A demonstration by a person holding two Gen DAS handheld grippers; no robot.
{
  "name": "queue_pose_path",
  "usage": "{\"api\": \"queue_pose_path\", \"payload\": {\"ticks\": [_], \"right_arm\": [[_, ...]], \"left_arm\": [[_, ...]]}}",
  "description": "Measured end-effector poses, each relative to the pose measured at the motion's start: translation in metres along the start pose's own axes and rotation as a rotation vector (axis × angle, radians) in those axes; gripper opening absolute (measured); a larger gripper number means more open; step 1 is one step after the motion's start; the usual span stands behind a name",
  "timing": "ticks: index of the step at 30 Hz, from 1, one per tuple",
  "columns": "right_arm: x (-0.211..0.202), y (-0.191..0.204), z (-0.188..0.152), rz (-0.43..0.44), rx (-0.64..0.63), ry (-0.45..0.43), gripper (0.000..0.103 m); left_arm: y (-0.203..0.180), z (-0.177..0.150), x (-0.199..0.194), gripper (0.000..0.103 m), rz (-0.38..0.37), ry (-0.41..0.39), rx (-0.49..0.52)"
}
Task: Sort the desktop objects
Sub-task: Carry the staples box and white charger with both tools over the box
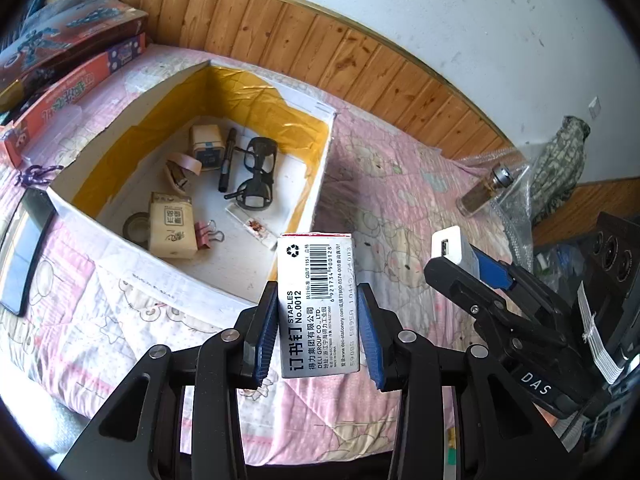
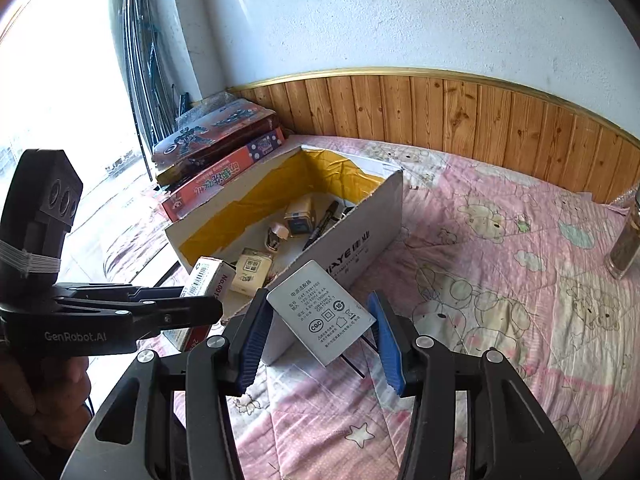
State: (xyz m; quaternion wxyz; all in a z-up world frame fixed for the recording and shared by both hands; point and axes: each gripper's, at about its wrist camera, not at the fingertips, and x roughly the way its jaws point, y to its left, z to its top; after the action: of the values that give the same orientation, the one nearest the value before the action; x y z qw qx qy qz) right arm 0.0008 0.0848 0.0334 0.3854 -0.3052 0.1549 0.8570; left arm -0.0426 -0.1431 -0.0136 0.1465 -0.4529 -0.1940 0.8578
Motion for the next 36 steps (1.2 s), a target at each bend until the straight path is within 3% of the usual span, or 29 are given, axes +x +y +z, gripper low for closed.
{"api": "queue_pose_path", "payload": {"ticks": [9,21,36], "right_arm": [[0.011,0.029,0.021,0.016,-0.067,0.000,0.051],[0.041,0.058,0.048,0.035,-0.180,0.032,0.051],[0.092,0.079,0.065,0.060,-0.338,0.132,0.051]], "left_arm": [[0.029,0.022,-0.010,0.039,-0.001,-0.037,-0.051],[0.058,0.077,0.006,0.039,0.001,-0.006,-0.063],[0.081,0.126,0.079,0.039,-0.010,0.160,-0.109]]}}
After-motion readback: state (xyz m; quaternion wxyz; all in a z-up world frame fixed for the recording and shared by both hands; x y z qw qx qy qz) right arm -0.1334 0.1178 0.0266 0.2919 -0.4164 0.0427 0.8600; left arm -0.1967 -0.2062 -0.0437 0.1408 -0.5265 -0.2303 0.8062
